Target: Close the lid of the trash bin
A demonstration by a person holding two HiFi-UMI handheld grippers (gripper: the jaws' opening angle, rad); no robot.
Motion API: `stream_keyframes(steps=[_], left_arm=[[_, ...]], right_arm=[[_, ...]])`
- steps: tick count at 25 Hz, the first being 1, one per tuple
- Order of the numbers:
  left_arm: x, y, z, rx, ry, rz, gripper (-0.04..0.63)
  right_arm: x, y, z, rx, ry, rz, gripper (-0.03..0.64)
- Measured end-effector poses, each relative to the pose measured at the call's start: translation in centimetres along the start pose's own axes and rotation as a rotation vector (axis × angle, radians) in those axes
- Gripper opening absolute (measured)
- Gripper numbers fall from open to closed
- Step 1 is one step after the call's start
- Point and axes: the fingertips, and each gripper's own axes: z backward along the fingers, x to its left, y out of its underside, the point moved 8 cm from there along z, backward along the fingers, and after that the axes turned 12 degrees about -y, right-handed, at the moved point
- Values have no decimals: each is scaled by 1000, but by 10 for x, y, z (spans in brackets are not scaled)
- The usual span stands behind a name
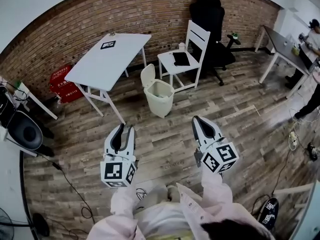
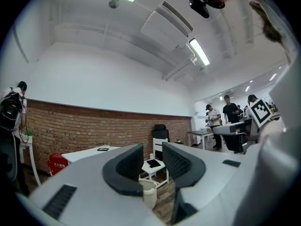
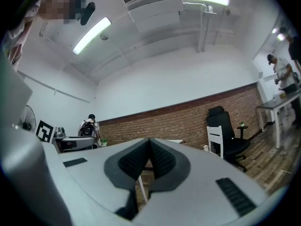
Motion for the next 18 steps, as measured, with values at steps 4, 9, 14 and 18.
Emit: stream_keyframes(steps=[4,9,14,18], left_arm=[[2,6,-9,18,-9,22,157],[1,12,-27,34,-8,28,192],[12,18,-56,45,-23,43,229],[26,29,-90,59,-31,51,233]], right_arm=[[-6,5,-7,18,-8,-3,3],[-22,9,-19,25,-6,-17,3],[-40,14,-47,37,-6,-20,3],[-59,24,-77,48,-8,-26,3]])
